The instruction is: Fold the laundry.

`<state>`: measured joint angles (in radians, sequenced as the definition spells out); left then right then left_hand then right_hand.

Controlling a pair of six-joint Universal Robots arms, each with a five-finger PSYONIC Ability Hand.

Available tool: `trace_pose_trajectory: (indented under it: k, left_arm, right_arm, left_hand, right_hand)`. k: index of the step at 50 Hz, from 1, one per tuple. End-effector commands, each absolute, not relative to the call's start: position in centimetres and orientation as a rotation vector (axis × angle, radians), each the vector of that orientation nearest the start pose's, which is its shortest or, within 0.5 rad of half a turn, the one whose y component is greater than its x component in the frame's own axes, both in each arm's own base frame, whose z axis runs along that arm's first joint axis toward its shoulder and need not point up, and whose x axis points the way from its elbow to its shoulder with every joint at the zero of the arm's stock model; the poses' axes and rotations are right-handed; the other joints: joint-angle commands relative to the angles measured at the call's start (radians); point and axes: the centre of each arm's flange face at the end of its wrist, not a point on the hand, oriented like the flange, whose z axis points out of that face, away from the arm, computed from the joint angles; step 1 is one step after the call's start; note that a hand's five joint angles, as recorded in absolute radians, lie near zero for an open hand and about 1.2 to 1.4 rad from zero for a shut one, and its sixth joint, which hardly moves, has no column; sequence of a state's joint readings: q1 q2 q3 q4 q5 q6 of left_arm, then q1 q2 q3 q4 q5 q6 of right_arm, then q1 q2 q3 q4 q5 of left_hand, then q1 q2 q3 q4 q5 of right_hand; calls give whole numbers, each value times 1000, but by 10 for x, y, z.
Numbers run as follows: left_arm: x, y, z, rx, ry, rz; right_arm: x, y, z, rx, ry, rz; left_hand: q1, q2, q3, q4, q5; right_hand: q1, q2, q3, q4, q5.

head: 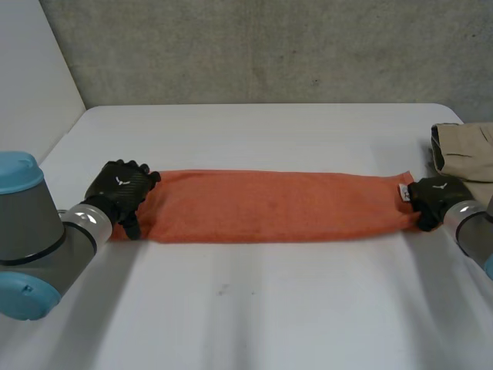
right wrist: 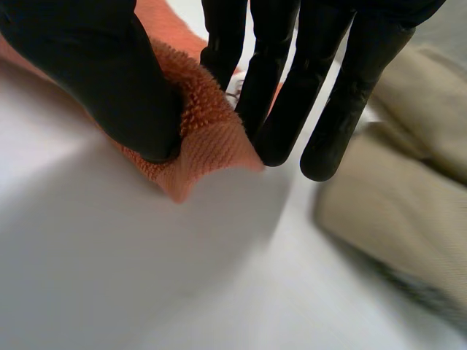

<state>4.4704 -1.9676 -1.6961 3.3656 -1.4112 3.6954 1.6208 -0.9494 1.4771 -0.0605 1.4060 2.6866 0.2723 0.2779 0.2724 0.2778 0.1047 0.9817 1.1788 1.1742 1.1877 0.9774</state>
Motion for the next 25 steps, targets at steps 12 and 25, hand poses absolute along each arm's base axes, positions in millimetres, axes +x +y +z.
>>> trace_pose_trajectory:
  k: [12, 25]
  left_arm:
    - [-213, -294, 186, 1037, 2166, -1890]
    - [-200, -295, 207, 929, 2156, -1954]
  right_arm:
    - [64, -372, 167, -1253, 2836, -1991]
    - [229, -342, 221, -1569, 2042, -2356]
  left_hand:
    - [15, 9, 14, 9, 8]
    - [-26, -32, -27, -32, -33]
  right_hand:
    - [415, 217, 222, 209, 244]
    - [415, 217, 222, 209, 244]
